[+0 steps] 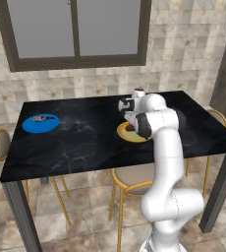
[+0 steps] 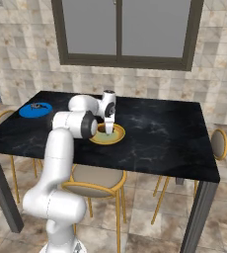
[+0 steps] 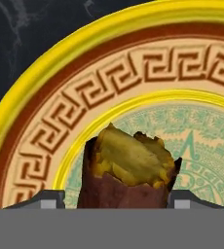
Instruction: Transport the fish and sweet potato to the fridge. Place the fish on the rack containing meat and place the sweet potato on the rack containing the vegetable, ensuring meats and vegetables are on different racks.
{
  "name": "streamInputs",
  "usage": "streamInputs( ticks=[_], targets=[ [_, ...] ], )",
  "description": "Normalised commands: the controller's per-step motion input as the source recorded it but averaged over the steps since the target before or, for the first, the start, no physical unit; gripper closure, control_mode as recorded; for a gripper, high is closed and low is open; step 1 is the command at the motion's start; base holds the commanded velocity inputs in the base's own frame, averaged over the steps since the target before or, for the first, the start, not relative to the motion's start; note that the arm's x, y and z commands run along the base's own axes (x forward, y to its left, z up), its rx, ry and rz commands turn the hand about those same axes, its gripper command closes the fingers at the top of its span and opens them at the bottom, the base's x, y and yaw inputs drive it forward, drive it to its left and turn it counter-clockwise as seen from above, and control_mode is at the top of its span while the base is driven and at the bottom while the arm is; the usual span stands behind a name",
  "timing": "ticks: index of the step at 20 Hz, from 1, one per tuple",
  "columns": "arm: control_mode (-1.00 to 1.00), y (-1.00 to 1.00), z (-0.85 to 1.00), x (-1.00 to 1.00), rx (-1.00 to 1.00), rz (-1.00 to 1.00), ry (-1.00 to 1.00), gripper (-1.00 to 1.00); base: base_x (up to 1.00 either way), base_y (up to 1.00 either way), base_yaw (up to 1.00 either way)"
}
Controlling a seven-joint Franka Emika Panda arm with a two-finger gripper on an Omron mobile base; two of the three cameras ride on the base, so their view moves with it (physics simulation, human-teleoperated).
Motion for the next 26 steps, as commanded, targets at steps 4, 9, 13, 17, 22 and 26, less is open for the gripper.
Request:
streamInputs(
  ticks=[4,9,13,17,22,26],
  targets=[
    [-1.00,0.00,-0.22,0.00,0.08,0.00,0.07,1.00,0.00,0.00,0.00],
    [-1.00,0.00,-0.07,-0.05,0.04,-0.01,0.02,1.00,0.00,0.00,0.00],
    [-1.00,0.06,0.03,-0.85,0.00,-0.01,-0.16,1.00,0.00,0.00,0.00],
    [-1.00,0.24,0.09,-1.00,-0.11,0.00,-0.43,1.00,0.00,0.00,0.00],
    [-1.00,0.09,0.18,-1.00,-0.11,0.02,-0.56,1.00,0.00,0.00,0.00],
    [-1.00,0.00,0.49,-1.00,0.00,0.04,-0.36,1.00,0.00,0.00,0.00]
  ],
)
